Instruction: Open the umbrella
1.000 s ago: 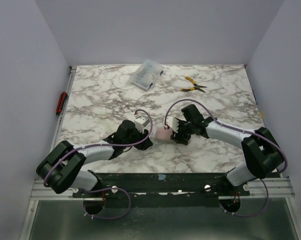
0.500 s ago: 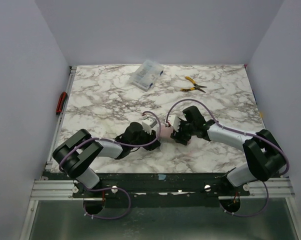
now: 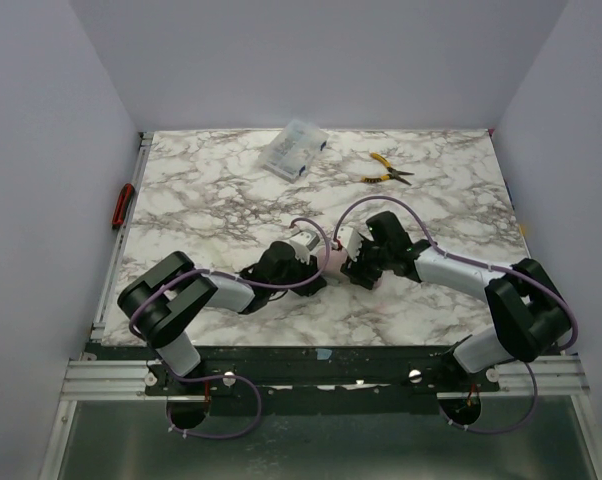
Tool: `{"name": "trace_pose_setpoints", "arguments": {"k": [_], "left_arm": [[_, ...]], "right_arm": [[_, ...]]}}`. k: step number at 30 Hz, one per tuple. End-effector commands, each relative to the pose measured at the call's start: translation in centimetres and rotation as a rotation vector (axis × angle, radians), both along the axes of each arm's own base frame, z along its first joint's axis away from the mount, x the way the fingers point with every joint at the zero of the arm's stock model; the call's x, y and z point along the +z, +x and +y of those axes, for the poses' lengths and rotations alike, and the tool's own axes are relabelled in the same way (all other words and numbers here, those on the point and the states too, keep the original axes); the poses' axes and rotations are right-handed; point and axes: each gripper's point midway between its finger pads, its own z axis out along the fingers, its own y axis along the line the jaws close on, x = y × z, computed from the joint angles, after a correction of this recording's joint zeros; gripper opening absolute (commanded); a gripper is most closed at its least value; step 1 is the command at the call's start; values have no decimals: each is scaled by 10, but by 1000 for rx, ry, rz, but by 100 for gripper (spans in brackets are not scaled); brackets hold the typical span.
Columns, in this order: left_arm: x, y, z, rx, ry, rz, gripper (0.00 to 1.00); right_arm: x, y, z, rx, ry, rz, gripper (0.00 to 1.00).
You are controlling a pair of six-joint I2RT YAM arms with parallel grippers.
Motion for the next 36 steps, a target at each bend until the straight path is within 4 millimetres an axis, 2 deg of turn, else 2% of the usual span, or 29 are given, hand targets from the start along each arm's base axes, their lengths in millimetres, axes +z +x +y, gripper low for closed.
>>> {"name": "trace_pose_setpoints", "arguments": {"k": [1,5,11,19,26,33,36], "left_arm": [[4,11,-1,24,9,-63,18],[2,13,1,21,22,-92,0],[3,20,12,69,63,-124,0],[10,38,45,157,126,-176,0],[10,55,68,194,169,-204,0],[16,43,69,123,129,-233,0],[12,48,76,167,164,-223,0]], "right_arm": [[-55,-59,-44,-6,-177,244,40],[-56,-63,-46,17,-185,254,39],[-57,-72,-53,58,-211,254,37],[-60,-92,-69,128,-251,264,29],[-62,-92,-75,127,-279,273,20],[-64,-91,-75,107,-281,320,16],[-63,-90,-75,111,-283,323,16]]}}
